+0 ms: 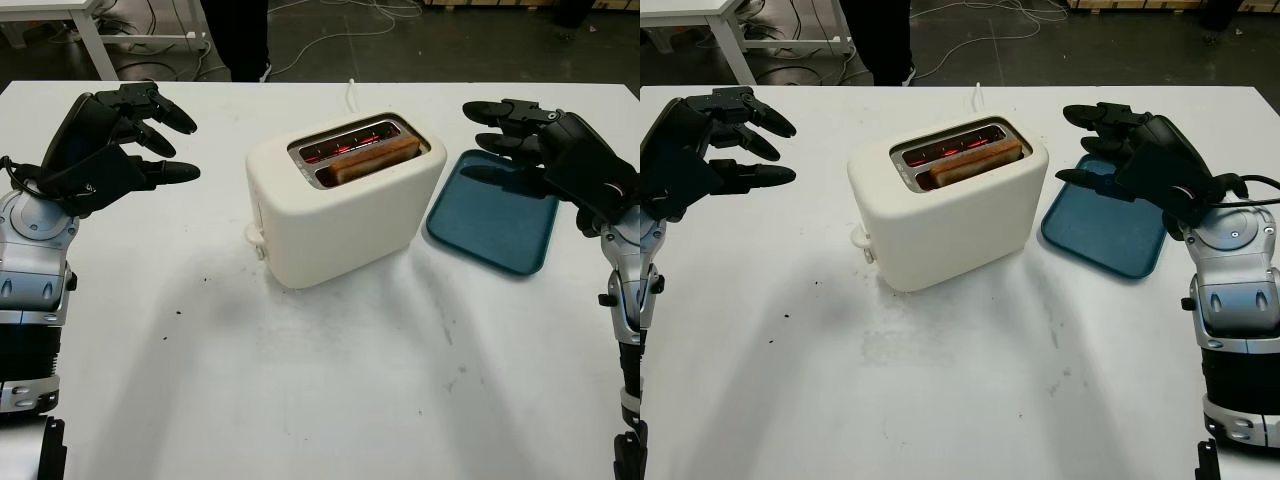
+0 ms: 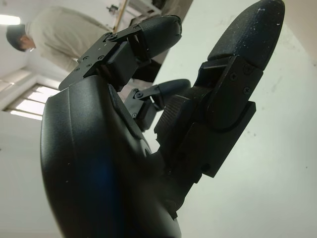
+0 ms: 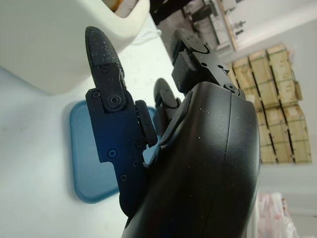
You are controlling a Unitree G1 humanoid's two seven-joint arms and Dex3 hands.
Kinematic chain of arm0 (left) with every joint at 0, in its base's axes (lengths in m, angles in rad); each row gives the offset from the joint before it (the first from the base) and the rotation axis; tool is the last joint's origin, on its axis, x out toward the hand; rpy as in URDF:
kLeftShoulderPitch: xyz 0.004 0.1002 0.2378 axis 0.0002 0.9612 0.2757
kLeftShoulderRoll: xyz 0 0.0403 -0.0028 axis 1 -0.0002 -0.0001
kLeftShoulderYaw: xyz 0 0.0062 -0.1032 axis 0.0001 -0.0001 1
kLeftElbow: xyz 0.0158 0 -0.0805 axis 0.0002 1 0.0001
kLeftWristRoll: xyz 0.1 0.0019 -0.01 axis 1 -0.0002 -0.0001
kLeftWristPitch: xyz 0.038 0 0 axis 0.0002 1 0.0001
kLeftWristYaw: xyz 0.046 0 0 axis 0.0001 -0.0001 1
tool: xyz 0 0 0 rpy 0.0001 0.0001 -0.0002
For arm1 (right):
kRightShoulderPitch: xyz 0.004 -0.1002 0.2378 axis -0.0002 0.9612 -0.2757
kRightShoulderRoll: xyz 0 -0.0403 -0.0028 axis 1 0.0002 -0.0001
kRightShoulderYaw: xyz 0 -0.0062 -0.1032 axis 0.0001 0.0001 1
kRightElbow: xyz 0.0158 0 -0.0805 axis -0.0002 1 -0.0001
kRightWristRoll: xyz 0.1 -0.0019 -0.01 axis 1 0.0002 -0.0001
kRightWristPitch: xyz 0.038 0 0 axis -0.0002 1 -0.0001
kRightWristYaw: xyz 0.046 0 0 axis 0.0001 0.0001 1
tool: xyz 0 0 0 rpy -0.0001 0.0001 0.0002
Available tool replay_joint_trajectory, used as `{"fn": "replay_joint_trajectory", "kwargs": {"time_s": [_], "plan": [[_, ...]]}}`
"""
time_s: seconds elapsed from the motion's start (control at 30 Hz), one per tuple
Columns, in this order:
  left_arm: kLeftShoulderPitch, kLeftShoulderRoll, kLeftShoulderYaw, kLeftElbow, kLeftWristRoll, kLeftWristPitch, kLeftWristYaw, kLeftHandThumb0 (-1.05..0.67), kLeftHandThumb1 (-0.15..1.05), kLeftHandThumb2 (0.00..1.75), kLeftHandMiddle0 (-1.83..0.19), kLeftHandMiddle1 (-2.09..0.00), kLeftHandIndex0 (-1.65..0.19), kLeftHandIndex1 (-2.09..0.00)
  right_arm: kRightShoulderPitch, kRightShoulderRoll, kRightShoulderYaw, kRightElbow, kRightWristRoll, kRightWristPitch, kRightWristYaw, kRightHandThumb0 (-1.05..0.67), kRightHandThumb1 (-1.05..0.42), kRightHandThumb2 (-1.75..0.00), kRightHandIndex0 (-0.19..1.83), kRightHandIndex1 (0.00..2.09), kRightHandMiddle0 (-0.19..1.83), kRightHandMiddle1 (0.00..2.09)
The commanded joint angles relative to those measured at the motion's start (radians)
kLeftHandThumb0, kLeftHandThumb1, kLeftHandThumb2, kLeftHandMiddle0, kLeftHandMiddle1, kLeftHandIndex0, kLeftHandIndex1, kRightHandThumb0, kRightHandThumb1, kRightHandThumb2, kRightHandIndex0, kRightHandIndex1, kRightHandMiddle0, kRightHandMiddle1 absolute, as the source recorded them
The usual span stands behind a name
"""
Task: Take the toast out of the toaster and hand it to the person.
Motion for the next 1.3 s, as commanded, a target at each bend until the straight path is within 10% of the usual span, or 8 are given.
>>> {"fn": "replay_joint_trajectory", "kwargs": {"time_s": [0.0, 1.27], "plan": [[0.006, 0.004, 0.007, -0.009, -0.004, 0.01, 0.001, -1.05, 0.71, 0.0, -0.67, -1.07, -0.63, -0.96, 0.008, 0.005, -0.002, -0.006, 0.01, -0.006, -0.006, -0.55, -0.91, 0.0, 0.42, 0.01, 0.39, 0.0], [0.006, -0.002, 0.007, -0.011, -0.01, 0.008, 0.007, -1.05, 0.69, 0.0, -0.67, -1.08, -0.63, -0.98, 0.004, 0.006, 0.002, -0.002, 0.007, -0.001, -0.006, -0.56, -0.9, 0.0, 0.44, 0.01, 0.41, 0.01]]}}
